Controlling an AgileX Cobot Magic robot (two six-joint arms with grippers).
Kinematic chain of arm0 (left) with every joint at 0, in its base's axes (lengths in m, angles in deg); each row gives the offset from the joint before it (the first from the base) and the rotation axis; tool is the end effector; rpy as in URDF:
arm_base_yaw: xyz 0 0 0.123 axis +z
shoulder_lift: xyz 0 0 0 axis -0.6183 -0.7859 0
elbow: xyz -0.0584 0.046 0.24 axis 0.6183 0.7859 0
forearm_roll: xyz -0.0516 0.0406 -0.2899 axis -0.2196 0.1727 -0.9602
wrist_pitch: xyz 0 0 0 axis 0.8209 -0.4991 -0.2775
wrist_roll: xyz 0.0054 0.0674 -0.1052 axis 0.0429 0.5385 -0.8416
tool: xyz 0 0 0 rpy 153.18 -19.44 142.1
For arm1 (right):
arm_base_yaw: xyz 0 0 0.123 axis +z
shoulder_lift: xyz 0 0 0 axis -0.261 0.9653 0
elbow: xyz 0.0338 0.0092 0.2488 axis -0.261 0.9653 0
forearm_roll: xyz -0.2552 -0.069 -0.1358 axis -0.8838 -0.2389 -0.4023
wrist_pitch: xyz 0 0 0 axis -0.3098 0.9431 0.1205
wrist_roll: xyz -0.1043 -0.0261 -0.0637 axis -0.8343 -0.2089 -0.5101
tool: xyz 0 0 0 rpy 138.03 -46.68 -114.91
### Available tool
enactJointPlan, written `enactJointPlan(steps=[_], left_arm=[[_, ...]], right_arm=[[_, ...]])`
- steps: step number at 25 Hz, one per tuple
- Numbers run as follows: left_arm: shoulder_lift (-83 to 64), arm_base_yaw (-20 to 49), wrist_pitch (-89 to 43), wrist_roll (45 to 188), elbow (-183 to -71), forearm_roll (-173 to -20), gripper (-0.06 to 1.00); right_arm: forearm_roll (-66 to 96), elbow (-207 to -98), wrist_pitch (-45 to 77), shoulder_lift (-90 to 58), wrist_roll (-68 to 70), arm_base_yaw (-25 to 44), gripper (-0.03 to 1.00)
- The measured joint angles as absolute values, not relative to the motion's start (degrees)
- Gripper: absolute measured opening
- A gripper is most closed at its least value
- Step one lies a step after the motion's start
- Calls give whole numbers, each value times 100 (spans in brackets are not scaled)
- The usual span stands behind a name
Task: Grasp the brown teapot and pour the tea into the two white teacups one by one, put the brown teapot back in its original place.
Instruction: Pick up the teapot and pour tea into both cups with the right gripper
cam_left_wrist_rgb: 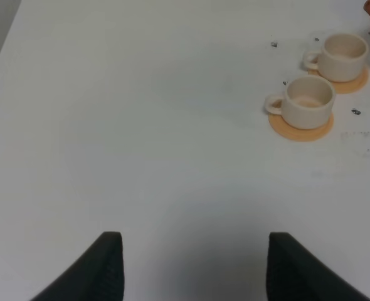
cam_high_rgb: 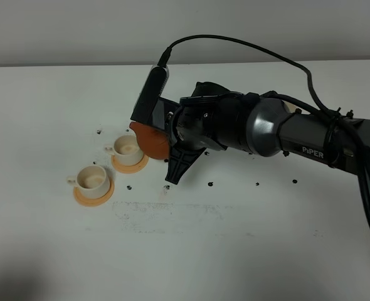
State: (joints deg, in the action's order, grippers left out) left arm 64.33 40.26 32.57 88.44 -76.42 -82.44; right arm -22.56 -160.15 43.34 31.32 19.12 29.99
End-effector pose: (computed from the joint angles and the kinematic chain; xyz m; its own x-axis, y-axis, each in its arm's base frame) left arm 0.0989 0.0054 0.2901 -0.4246 0.0898 -0.9009 -0.0042 0.9949 0.1011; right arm 0.3725 0.3215 0.0933 -0.2414 -0.9214 -0.3047 -0.8006 0.3665 -0.4741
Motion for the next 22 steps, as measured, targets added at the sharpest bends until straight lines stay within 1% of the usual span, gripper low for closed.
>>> enactJointPlan(steps=[10, 22], left_arm=[[6433, 4026, 3257, 8844, -7642, -7821, 50], [6433, 4026, 3257, 8844, -7642, -7791, 50]], right_arm=[[-2607, -16027, 4209, 3180, 1807, 3073, 9], [-3151, -16027, 4385, 3264, 1763, 3073, 9]])
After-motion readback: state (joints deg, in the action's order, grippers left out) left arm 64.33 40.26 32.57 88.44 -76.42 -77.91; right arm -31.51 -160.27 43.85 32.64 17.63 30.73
